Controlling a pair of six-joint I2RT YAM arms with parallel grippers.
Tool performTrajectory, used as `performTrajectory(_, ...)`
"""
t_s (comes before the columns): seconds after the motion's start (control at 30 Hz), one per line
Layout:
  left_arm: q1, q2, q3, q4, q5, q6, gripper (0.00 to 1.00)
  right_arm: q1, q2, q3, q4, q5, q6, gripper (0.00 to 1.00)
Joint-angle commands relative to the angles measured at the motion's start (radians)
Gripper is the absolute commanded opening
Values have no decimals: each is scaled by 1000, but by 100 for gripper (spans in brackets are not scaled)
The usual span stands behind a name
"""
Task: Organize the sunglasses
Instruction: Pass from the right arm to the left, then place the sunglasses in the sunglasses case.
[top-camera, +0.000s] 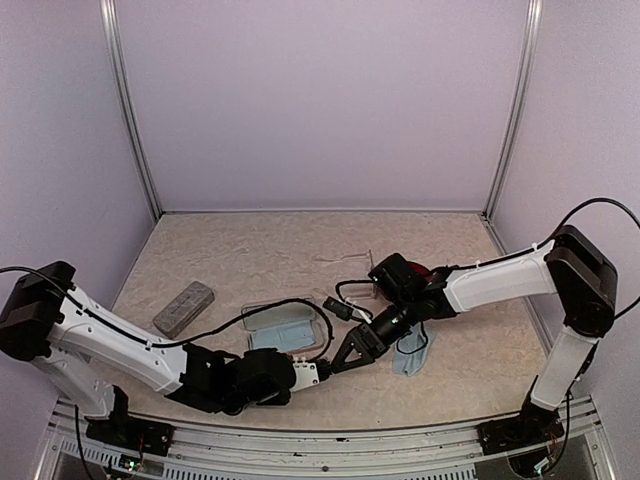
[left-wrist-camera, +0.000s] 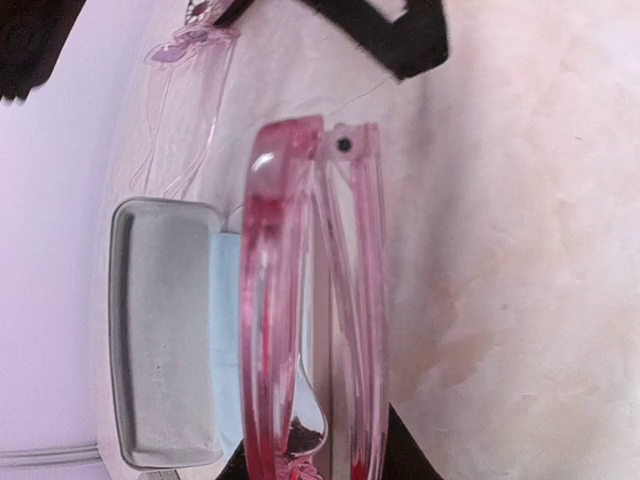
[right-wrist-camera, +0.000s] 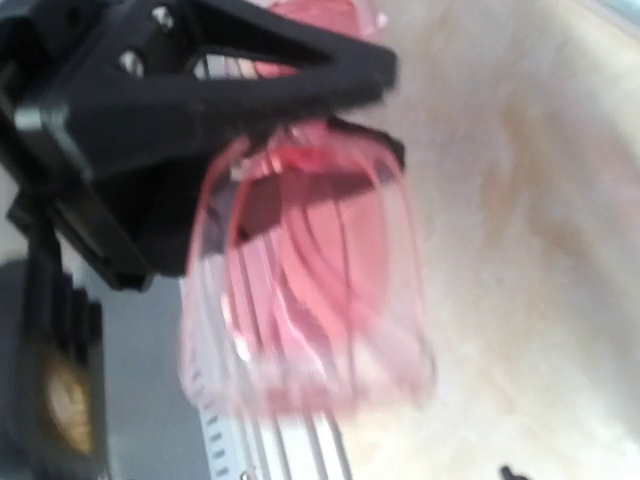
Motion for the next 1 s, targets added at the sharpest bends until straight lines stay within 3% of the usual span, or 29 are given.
performTrajectory(0.0, 64, -6, 31, 15, -80, -43, 26, -52, -78, -68, 86, -6, 53, 75)
performTrajectory(0.37, 241, 193, 189, -65, -101, -17, 26, -118, -220, -248, 226, 12, 156, 73)
performTrajectory(0.97, 241, 238, 206, -78, -87, -3, 27, -137, -217, -281, 268, 1, 172, 73)
